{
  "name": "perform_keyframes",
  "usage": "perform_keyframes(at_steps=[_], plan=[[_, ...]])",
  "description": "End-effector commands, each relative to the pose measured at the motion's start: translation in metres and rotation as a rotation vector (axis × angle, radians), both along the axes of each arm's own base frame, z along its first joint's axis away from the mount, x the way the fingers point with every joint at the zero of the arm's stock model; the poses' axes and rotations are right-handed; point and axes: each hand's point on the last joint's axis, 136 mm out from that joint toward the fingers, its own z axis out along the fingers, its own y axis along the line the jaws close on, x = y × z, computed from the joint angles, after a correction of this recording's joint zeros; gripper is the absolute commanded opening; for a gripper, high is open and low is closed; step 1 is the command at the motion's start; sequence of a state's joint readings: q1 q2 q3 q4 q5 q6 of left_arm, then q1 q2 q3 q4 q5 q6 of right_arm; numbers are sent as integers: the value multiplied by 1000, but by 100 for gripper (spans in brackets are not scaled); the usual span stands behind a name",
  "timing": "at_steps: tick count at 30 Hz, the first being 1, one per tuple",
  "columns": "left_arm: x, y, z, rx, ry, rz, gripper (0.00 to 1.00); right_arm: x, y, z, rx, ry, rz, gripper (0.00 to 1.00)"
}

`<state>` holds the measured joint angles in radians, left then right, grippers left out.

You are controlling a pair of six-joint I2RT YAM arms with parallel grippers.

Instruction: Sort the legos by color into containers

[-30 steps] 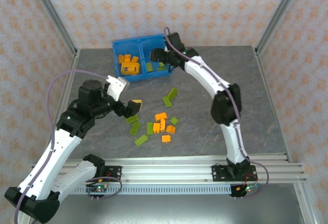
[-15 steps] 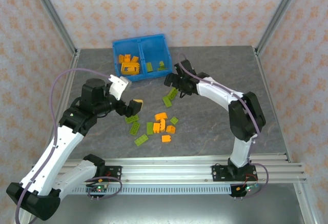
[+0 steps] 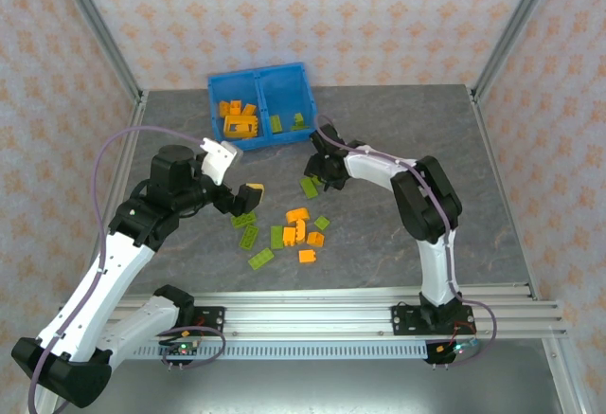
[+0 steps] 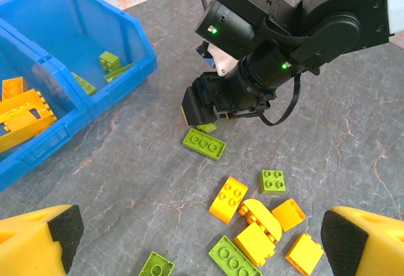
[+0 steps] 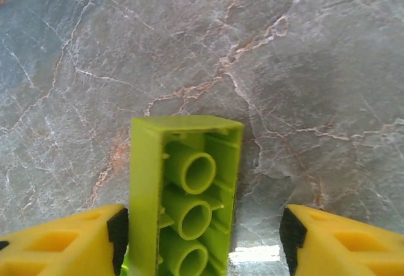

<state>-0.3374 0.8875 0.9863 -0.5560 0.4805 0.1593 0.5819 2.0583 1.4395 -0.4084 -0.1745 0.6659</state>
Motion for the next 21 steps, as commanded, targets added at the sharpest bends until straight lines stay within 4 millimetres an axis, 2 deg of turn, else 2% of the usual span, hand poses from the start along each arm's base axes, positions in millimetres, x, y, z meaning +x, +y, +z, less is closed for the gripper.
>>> perform_keyframes(at_steps=[1,6,10,15,21], plan=[[2,6,0,21,-16,21,100,-1,-3,-6,-29,15,-12,65],[2,6,1,19,-15,21,100,-5,-9,-7,-47,15,-20,56],[2,6,1,19,-16,21,100,-2,-13,10,-39,-47,-29,47],[2,7,1,20,-18,23,100,4,-20,49,-27,-161,-41,43],[1,7,2,17,-22,23,100,7,-21,113,-1,-330,-25,39]])
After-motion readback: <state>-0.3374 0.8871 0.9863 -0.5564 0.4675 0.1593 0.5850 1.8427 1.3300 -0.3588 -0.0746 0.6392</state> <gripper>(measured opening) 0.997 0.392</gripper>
